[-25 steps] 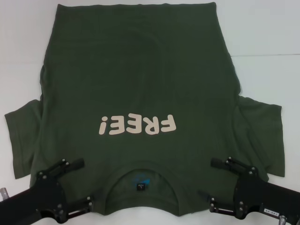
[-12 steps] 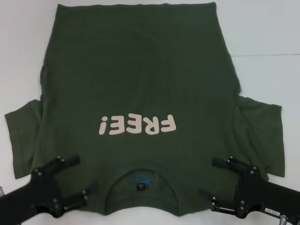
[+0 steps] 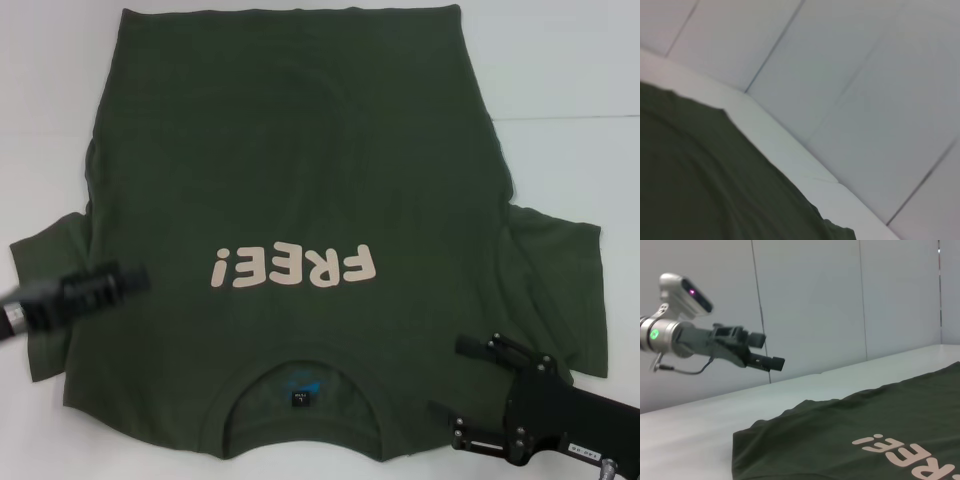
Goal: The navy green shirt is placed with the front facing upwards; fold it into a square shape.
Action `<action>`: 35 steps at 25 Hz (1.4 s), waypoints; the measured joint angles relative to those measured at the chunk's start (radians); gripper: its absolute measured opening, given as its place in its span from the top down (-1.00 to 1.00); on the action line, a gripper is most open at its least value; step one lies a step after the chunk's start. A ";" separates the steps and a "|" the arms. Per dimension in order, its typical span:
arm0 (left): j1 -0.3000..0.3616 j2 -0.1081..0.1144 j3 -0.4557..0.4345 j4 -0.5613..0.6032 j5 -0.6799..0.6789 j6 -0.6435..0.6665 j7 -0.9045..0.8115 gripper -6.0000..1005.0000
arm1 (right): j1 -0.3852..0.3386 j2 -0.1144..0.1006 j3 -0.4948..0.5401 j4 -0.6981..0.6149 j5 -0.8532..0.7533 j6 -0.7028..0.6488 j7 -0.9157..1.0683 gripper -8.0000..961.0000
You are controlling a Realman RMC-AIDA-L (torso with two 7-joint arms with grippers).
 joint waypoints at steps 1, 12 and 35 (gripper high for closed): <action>-0.013 0.011 -0.002 0.012 0.009 -0.002 -0.058 -0.77 | 0.000 -0.001 0.000 0.000 0.000 0.000 0.001 -0.93; -0.177 0.121 -0.012 0.132 0.429 -0.084 -0.601 -0.77 | -0.003 0.000 0.000 0.000 -0.003 -0.001 0.006 -0.93; -0.181 0.120 0.000 0.100 0.609 -0.184 -0.660 -0.77 | -0.003 -0.001 -0.005 0.000 -0.005 0.006 0.013 -0.93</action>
